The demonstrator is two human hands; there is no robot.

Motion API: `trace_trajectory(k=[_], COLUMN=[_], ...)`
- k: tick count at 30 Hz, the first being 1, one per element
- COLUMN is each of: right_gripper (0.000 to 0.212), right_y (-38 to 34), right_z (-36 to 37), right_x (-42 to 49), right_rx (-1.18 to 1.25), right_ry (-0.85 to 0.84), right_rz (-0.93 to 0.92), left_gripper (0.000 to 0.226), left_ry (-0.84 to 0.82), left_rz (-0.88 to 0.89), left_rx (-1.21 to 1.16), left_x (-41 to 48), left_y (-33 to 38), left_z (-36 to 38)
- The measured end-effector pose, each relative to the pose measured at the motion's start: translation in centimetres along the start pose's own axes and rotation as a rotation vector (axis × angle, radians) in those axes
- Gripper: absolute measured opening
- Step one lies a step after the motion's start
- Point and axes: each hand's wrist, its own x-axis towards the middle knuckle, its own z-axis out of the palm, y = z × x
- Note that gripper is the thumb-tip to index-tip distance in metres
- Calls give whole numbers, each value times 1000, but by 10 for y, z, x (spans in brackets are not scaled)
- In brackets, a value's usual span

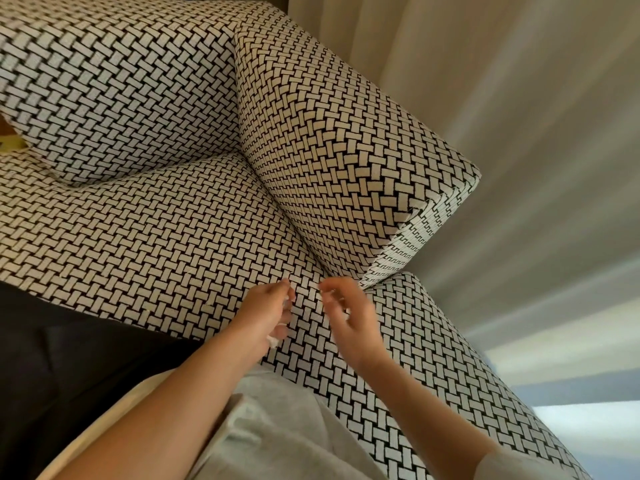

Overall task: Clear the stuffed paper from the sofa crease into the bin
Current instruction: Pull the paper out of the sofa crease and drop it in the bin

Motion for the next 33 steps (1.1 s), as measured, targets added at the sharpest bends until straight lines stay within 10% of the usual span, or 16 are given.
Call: trace_trajectory(k=[4, 8, 16, 33], right_gripper=[11, 42, 25, 17], right_y=[39, 62, 80, 64], right_z=[-33, -57, -88, -66], right_x=[11, 29, 98, 69], right_rx=[-429, -826, -78, -165], right_ry=[221, -179, -614, -226], right_rz=[250, 534, 1067, 835], left_gripper=[37, 37, 35, 36], left_ry=[-44, -87, -125, -148], left_rz=[-23, -12, -27, 44], left_rx=[17, 73, 45, 6], left_x=[3, 1, -3, -7], left_y=[-1, 0, 4, 16], left_z=[-4, -3, -2, -20])
